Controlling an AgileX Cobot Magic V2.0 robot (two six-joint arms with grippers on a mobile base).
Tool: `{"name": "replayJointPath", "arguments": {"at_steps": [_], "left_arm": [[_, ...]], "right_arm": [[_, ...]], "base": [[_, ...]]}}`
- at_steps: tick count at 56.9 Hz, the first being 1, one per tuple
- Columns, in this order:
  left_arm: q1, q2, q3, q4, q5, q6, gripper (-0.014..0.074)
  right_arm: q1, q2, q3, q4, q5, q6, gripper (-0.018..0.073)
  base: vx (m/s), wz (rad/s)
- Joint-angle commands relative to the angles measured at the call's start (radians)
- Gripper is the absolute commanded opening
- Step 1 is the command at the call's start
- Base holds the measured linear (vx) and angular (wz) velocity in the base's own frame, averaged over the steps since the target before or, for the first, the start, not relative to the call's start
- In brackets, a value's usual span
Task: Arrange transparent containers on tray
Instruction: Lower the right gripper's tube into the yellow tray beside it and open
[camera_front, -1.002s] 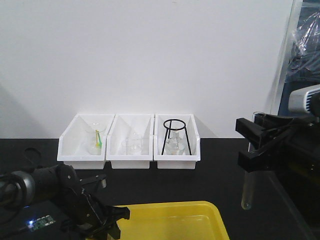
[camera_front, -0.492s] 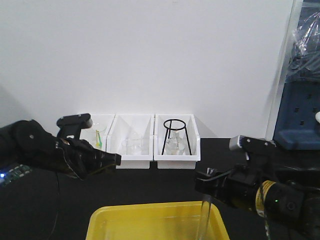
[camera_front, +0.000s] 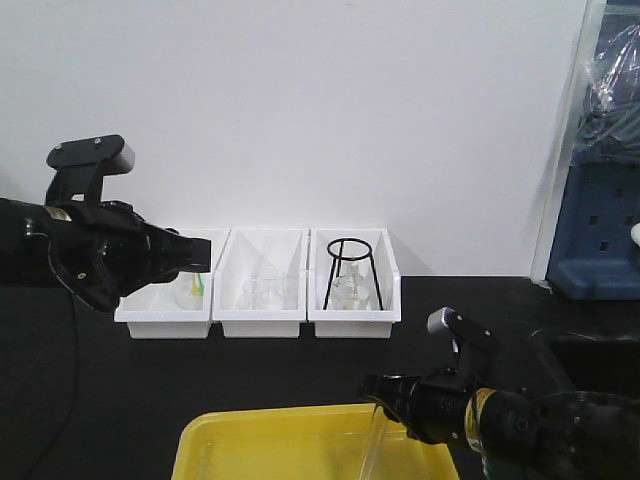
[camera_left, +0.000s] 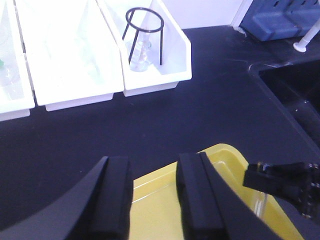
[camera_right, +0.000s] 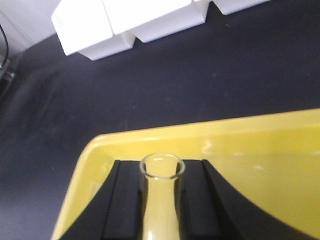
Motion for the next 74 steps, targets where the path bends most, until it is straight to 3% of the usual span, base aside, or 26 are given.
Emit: {"name": "replayJointPath", "arguments": {"at_steps": [1, 12, 19, 55, 66, 74], "left_arm": [[-0.006, -0.047, -0.030, -0.021, -0.044, 0.005, 0.0370], [-0.006, -0.047, -0.030, -0.021, -0.022, 0.005, 0.0370], [-0.006, -0.047, -0.030, -0.021, -0.022, 0.005, 0.0370], [-0.006, -0.047, -0.030, -0.021, -0.002, 0.005, 0.0370], [-0.006, -0.047, -0.030, -0.021, 0.000, 0.005, 0.0370], [-0.006, -0.047, -0.030, -0.021, 0.005, 0.005, 0.0370]], "right_arm": [[-0.002, -0.021, -0.076, -0.052, -0.064, 0.101, -0.0011], [-0.002, 0.045, -0.152, -0.293, -0.082, 0.318, -0.0011], [-0.002, 0.080, -0.153, -0.345, -0.089, 0.369, -0.0011], [-0.002, 0.194, -0.153, -0.341, -0.053, 0.366, 0.0000], [-0.002, 0.205, -0.153, -0.341, -0.030, 0.365, 0.0087], [-0.002, 0.205, -0.153, -0.341, -0.012, 0.365, 0.0224]], "base": [[0.00, 0.00], [0.00, 0.00], [0.00, 0.00], [0.00, 0.00], [0.00, 0.00], [0.00, 0.00]]}}
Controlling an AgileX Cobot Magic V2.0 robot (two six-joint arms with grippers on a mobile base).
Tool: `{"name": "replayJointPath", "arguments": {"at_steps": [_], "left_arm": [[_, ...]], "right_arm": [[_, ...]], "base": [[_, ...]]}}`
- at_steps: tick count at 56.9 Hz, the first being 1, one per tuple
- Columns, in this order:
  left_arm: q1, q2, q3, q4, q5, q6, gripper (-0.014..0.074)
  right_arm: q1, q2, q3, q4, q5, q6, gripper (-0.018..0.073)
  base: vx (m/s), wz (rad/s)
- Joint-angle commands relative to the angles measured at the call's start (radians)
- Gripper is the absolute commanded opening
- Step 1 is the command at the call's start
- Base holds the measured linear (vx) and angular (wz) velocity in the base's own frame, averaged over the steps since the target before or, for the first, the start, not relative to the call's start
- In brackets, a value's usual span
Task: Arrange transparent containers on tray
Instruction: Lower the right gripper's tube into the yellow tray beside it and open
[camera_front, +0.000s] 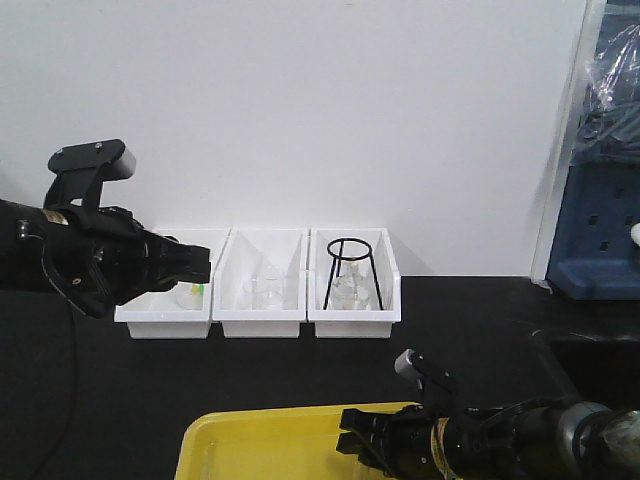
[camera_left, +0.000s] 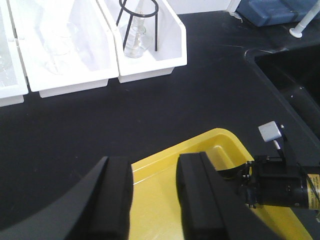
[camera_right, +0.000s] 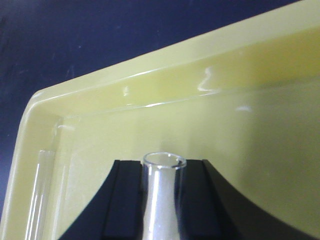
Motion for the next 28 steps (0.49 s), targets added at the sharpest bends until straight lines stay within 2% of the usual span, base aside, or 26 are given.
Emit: {"name": "replayJointPath", "arguments": {"at_steps": [1, 9, 15, 21, 28], "left_arm": [[-0.006, -0.042, -0.030, -0.021, -0.051, 0.004, 0.0370], [-0.006, -0.042, -0.030, -0.021, -0.051, 0.004, 0.0370], [-0.006, -0.042, -0.030, -0.021, -0.051, 0.004, 0.0370], [-0.006, -0.042, -0.030, -0.021, -0.050, 0.004, 0.0370], [-0.006, -0.042, -0.030, -0.021, -0.044, 0.004, 0.0364]], "right_arm": [[-0.003, -0.042, -0.024, 0.002, 0.010, -0.019, 0.0249], [-0.003, -0.042, -0.024, 0.003, 0.010, -0.019, 0.0403], [-0.003, -0.044, -0.024, 0.002, 0.002, -0.019, 0.0478], [-0.003, -0.051, -0.024, 0.004, -0.037, -0.058, 0.0494], [-0.003, -0.077, -0.024, 0.009, -0.076, -0.120, 0.0470]], "base": [[0.00, 0.00], [0.00, 0.00], [0.00, 0.00], [0.00, 0.00], [0.00, 0.00]]}}
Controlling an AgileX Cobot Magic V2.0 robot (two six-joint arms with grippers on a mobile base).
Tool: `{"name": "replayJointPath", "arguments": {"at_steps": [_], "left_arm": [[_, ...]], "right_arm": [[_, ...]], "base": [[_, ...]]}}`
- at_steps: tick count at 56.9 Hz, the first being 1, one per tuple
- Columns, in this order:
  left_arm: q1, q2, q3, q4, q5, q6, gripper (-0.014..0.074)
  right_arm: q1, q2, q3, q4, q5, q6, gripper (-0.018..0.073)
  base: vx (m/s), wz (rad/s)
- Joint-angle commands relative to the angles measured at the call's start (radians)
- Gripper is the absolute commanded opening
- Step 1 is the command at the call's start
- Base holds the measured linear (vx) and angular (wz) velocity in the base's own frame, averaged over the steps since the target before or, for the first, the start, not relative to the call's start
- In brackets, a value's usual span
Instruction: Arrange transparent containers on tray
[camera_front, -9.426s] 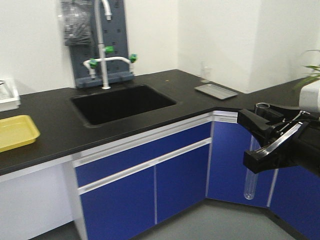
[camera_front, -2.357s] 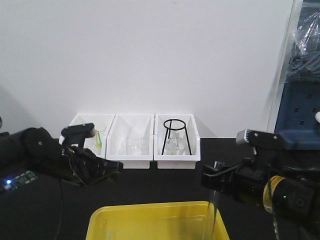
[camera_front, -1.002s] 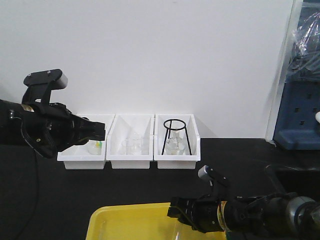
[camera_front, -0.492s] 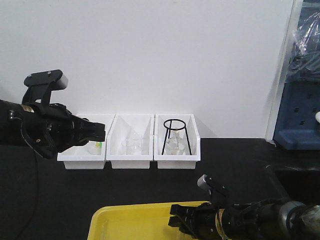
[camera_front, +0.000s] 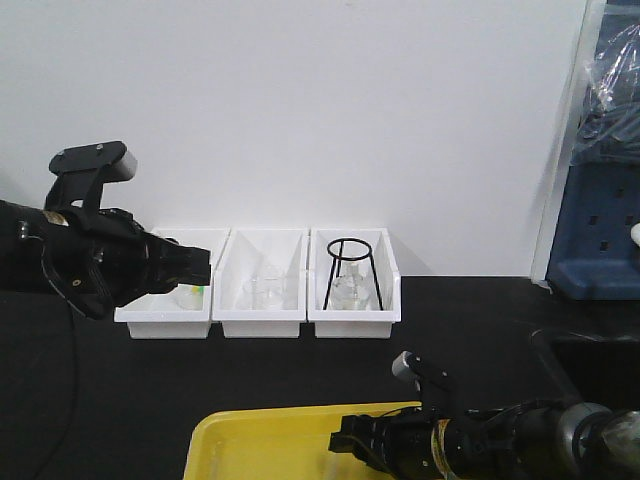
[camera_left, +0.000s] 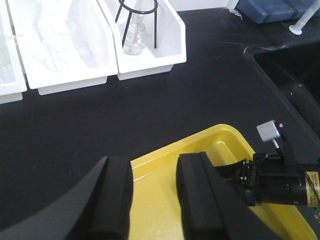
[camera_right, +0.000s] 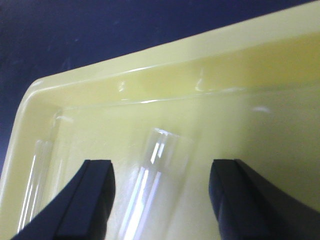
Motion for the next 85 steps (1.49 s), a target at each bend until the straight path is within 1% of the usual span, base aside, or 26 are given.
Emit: {"name": "replayJointPath", "arguments": {"at_steps": [1, 6, 10, 15, 16, 17, 19, 20, 21, 24, 26, 29, 31, 33, 39, 45, 53, 56, 62, 68, 73, 85], "left_arm": [[-0.006, -0.042, -0.030, -0.022, -0.052, 0.004, 0.0360], [-0.006, -0.042, -0.030, -0.021, -0.045, 0.004, 0.0322], [-0.006, -0.042, -0.030, -0.017, -0.035, 0.005, 0.0262], [-0.006, -0.043, -0.030, 0.014, -0.012, 0.006, 0.0146], [-0.006, -0.044, -0.030, 0.019, -0.007, 0.006, 0.0127], [-0.006, -0.045, -0.030, 0.027, 0.002, 0.006, 0.0097], [-0.006, -0.047, -0.030, 0.040, 0.021, 0.006, 0.0045], [-0.006, -0.049, -0.030, 0.049, 0.034, 0.006, 0.0025], [-0.006, -0.051, -0.030, 0.055, 0.044, 0.005, -0.0006], [-0.006, -0.062, -0.030, 0.074, 0.083, 0.005, -0.0009], [-0.006, -0.074, -0.027, 0.084, 0.110, 0.009, -0.0009], [-0.006, -0.102, -0.009, 0.082, 0.120, 0.035, -0.0008], [-0.006, -0.127, 0.014, 0.076, 0.112, 0.055, -0.0006], [-0.006, -0.157, 0.043, 0.072, 0.095, 0.074, -0.0006], [-0.006, -0.275, 0.169, 0.038, 0.031, 0.133, -0.0006], [-0.013, -0.433, 0.354, 0.003, -0.054, 0.208, -0.0004], [-0.014, -0.639, 0.606, -0.041, -0.158, 0.288, -0.0003], [-0.014, -0.704, 0.683, -0.041, -0.196, 0.302, -0.0003], [-0.014, -0.830, 0.824, -0.041, -0.255, 0.302, -0.0001], [-0.014, -0.907, 0.902, -0.029, -0.284, 0.302, -0.0001], [-0.014, -0.949, 0.938, -0.029, -0.278, 0.302, -0.0001], [-0.014, -0.965, 0.948, -0.029, -0.251, 0.302, -0.0001]], "right_arm": [[-0.003, -0.084, -0.024, 0.017, -0.064, -0.056, 0.0465], [-0.003, -0.126, -0.024, 0.008, -0.072, -0.061, 0.0412], [-0.003, -0.173, -0.024, 0.006, -0.074, -0.061, 0.0331], [-0.003, -0.253, -0.024, -0.017, -0.079, -0.061, 0.0179], [-0.003, -0.267, -0.024, -0.029, -0.081, -0.061, 0.0151], [-0.003, -0.289, -0.024, -0.044, -0.082, -0.061, 0.0096], [-0.003, -0.326, -0.024, -0.067, -0.083, -0.061, 0.0041], [-0.003, -0.350, -0.024, -0.088, -0.086, -0.061, -0.0001], [-0.003, -0.367, -0.024, -0.103, -0.089, -0.059, -0.0015], [-0.003, -0.434, -0.024, -0.175, -0.102, -0.055, -0.0014], [-0.003, -0.478, -0.024, -0.241, -0.111, -0.051, -0.0013], [-0.003, -0.548, -0.022, -0.341, -0.110, -0.023, -0.0013], [-0.003, -0.591, -0.021, -0.390, -0.101, 0.007, -0.0012], [-0.005, -0.640, -0.006, -0.389, -0.097, 0.019, -0.0013], [-0.005, -0.762, 0.066, -0.388, -0.016, 0.030, -0.0013], [-0.005, -0.901, 0.195, -0.388, 0.050, 0.027, -0.0013], [-0.005, -1.044, 0.373, -0.388, 0.100, 0.007, -0.0013], [-0.005, -1.082, 0.421, -0.388, 0.114, 0.003, -0.0013], [-0.005, -1.143, 0.494, -0.388, 0.145, 0.002, -0.0013], [-0.005, -1.172, 0.515, -0.388, 0.157, 0.002, -0.0013], [-0.005, -1.172, 0.515, -0.385, 0.154, 0.003, -0.0013], [-0.005, -1.167, 0.515, -0.386, 0.159, 0.003, -0.0013]], "base": [[0.00, 0.00], [0.00, 0.00], [0.00, 0.00], [0.00, 0.00], [0.00, 0.00], [0.00, 0.00], [0.00, 0.00], [0.00, 0.00], [0.00, 0.00], [0.00, 0.00], [0.00, 0.00], [0.00, 0.00], [0.00, 0.00], [0.00, 0.00], [0.00, 0.00], [0.00, 0.00], [0.00, 0.00], [0.00, 0.00], [0.00, 0.00], [0.00, 0.00], [0.00, 0.00], [0.00, 0.00]]}}
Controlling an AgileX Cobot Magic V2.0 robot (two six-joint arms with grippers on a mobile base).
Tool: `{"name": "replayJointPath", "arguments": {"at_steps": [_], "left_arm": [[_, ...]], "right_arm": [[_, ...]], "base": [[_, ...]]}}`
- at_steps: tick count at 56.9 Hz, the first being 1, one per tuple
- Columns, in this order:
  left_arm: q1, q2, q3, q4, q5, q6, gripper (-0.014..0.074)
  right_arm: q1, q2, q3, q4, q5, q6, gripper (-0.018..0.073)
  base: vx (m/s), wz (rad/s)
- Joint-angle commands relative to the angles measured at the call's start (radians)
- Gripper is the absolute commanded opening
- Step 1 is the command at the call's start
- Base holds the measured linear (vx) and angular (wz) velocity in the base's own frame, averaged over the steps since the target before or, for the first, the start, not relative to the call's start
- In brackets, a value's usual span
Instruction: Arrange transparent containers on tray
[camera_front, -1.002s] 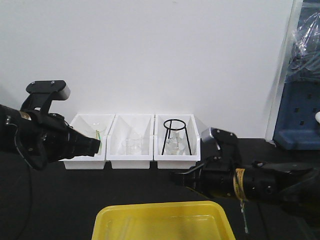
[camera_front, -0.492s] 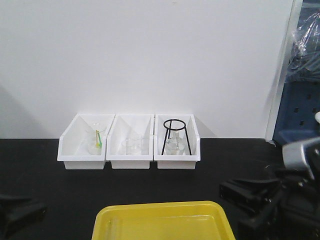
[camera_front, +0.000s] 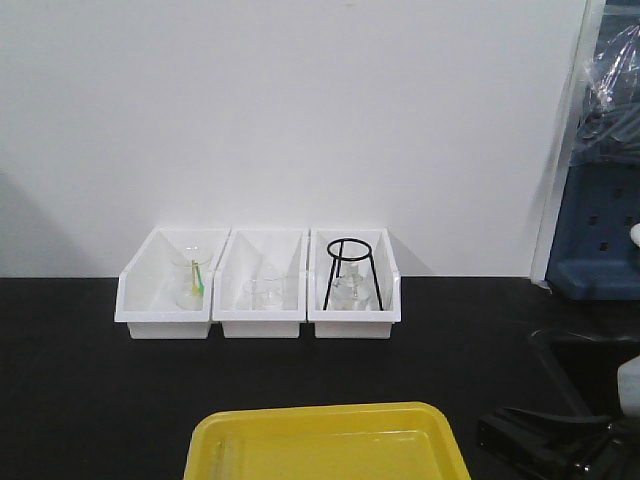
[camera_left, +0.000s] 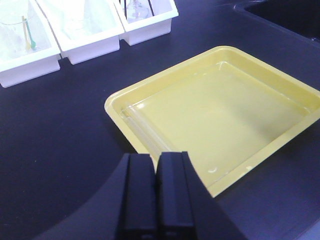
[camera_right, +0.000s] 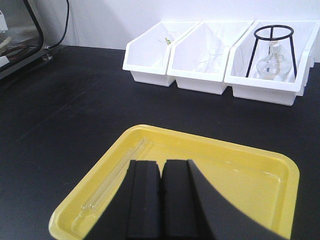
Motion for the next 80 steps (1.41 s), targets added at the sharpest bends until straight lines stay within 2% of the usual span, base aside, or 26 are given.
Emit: {"name": "replayJointPath", "arguments": {"at_steps": [1, 26, 31, 34, 44, 49, 54, 58, 66, 69, 80], "left_arm": [[-0.007, 0.000, -0.029, -0.021, -0.055, 0.000, -0.0001], [-0.007, 0.000, -0.029, -0.009, -0.051, 0.000, -0.0001], [-0.007, -0.002, -0.029, 0.085, -0.053, -0.013, -0.0001], [-0.007, -0.011, -0.029, 0.145, -0.053, -0.053, -0.0001], [-0.004, -0.138, 0.020, 0.364, -0.099, -0.290, -0.0001], [0.014, -0.240, 0.101, 0.429, -0.111, -0.352, -0.0001], [0.051, -0.353, 0.219, 0.431, -0.122, -0.361, -0.0001], [0.086, -0.438, 0.324, 0.423, -0.182, -0.360, -0.0001], [0.131, -0.585, 0.541, 0.393, -0.446, -0.360, -0.0001], [0.137, -0.566, 0.520, 0.413, -0.384, -0.358, -0.0001], [0.137, -0.578, 0.529, 0.432, -0.380, -0.358, -0.0001]], "right_arm": [[-0.004, -0.007, -0.026, -0.021, 0.021, -0.009, -0.0013], [-0.004, -0.007, -0.026, -0.021, 0.021, -0.009, -0.0013], [-0.004, -0.007, -0.026, -0.021, 0.021, -0.009, -0.0013], [-0.004, -0.007, -0.026, -0.021, 0.020, -0.009, -0.0013], [-0.004, -0.007, -0.026, -0.021, 0.021, -0.009, -0.0013], [-0.004, -0.007, -0.026, -0.021, 0.021, -0.009, -0.0013], [-0.004, -0.007, -0.026, -0.021, 0.021, -0.009, -0.0013], [-0.004, -0.007, -0.026, -0.021, 0.021, -0.009, -0.0013], [-0.004, -0.007, -0.026, -0.021, 0.022, -0.009, -0.0013], [-0.004, -0.007, -0.026, -0.023, 0.021, -0.009, -0.0013], [-0.004, -0.007, -0.026, -0.022, 0.024, -0.009, -0.0013]], "base": [[0.00, 0.00], [0.00, 0.00], [0.00, 0.00], [0.00, 0.00], [0.00, 0.00], [0.00, 0.00], [0.00, 0.00], [0.00, 0.00], [0.00, 0.00], [0.00, 0.00], [0.00, 0.00]]}}
